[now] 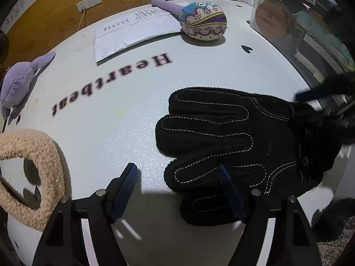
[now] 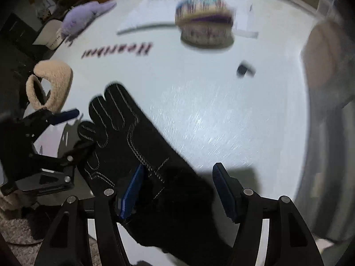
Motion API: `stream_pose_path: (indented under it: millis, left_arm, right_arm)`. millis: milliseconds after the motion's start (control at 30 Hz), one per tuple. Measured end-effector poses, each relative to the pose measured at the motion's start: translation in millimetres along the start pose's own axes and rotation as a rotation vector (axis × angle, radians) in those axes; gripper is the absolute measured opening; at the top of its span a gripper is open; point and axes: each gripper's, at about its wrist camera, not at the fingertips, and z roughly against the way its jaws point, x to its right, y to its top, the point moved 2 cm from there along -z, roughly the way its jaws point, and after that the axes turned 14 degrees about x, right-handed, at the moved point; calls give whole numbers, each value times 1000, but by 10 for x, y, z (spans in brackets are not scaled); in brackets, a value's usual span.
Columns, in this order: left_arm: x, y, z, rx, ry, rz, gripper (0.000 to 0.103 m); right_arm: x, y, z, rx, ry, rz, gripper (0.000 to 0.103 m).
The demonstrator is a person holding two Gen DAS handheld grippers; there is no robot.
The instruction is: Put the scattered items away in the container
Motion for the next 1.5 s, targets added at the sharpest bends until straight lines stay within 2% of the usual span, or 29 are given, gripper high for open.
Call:
stream_pose_path:
  millis: [67,300,433,533,633,800,967,1233,1333,1400,1500]
  left_arm:
    - [23,20,-4,2,7,1,76]
    - [69,197,-113,17,22,1,76]
    - [119,319,-202,25,19,1,76]
    - [87,377,-189,26,21,18,76]
    - [-35,397,-46,52,35,57,76]
    - [-185,208,169,45,66,113,76]
    - [-263,-6,325,22,96,156,75]
    - [99,-213,145,-50,71,36,75]
    - [236,-161,55,-43,67,-15,72]
    - [272,-95,13,-32,79,-40,71]
    - [237,44,-89,-30,81,-26,71]
  right_arm:
    - [5,-50,20,20,-3,-17,65]
    - [-50,-360,128,-36,57,-69,65]
    - [-183,-580,144,-83,95,-56,65]
    - [-270,-652,169,-86,94,-34,65]
    - [-201,-592,267,-51,110,-80,65]
    - [50,-341,409,20,124,-173,65]
    - [111,-148,269,12,141,-175,65]
    - [6,-191,40,-46,201,-145,65]
    - [-131,-275,37,-51,220,-117,65]
    - [-201,-340,55,-48,202,-99,65]
    - [-191,-440,80,-65,241,-152,65]
